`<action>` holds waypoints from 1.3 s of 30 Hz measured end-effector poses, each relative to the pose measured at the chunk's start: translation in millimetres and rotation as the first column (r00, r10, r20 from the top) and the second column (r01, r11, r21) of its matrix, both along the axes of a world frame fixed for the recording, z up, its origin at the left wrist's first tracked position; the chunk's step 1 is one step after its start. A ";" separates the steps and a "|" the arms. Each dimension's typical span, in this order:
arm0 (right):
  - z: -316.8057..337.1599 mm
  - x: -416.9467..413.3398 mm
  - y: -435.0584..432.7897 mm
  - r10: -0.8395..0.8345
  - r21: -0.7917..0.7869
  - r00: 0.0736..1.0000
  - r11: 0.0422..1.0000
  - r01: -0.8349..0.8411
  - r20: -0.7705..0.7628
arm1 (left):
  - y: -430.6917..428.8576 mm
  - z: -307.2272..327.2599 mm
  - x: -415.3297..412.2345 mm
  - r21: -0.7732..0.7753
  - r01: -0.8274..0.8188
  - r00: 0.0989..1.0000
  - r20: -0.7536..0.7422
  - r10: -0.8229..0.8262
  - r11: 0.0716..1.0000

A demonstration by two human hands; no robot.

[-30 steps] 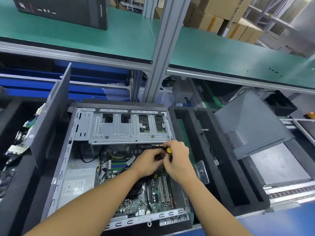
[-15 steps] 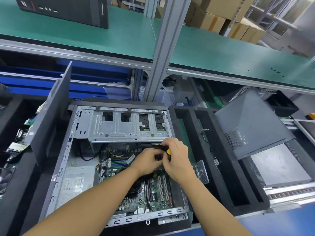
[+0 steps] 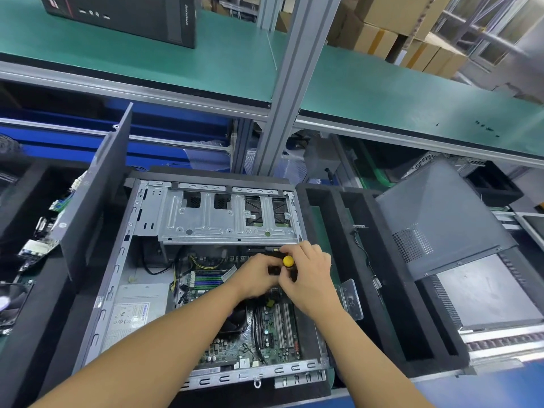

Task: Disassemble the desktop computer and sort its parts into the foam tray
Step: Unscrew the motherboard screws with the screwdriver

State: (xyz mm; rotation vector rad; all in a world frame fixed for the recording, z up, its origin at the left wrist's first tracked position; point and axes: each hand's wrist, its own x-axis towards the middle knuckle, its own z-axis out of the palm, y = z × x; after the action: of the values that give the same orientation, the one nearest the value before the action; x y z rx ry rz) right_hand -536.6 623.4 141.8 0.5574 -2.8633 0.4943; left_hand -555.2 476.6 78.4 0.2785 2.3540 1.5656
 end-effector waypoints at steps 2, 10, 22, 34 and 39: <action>1.3 -0.5 -0.6 -0.011 0.009 1.000 1.000 0.011 0.000 | 2.9 1.1 -0.3 -0.012 -0.036 0.999 0.002 0.036 0.999; 0.0 -1.0 -0.6 -0.043 0.058 0.999 0.997 0.044 -0.019 | 4.5 -3.5 -1.8 -0.185 0.016 1.000 -0.022 -0.021 0.983; 7.9 5.3 0.4 0.019 -0.342 0.994 0.938 -0.056 -0.110 | 58.6 -12.6 5.2 -0.831 -0.081 0.992 -0.121 -0.036 0.551; 46.4 -1.4 22.7 -0.114 -0.656 0.969 0.752 -0.061 -0.220 | 44.0 30.4 11.7 -0.820 -0.095 0.991 -0.134 -0.027 0.564; 69.9 -22.6 49.0 -0.190 -0.722 0.958 0.691 -0.026 -0.217 | 49.4 86.7 -3.4 -0.869 -0.064 0.983 -0.139 -0.118 0.491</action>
State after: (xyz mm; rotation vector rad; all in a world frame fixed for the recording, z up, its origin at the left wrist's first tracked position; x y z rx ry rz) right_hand -559.2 672.4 211.7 0.3050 -2.1454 1.3219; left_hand -558.6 526.0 165.1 0.2041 2.9069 0.1280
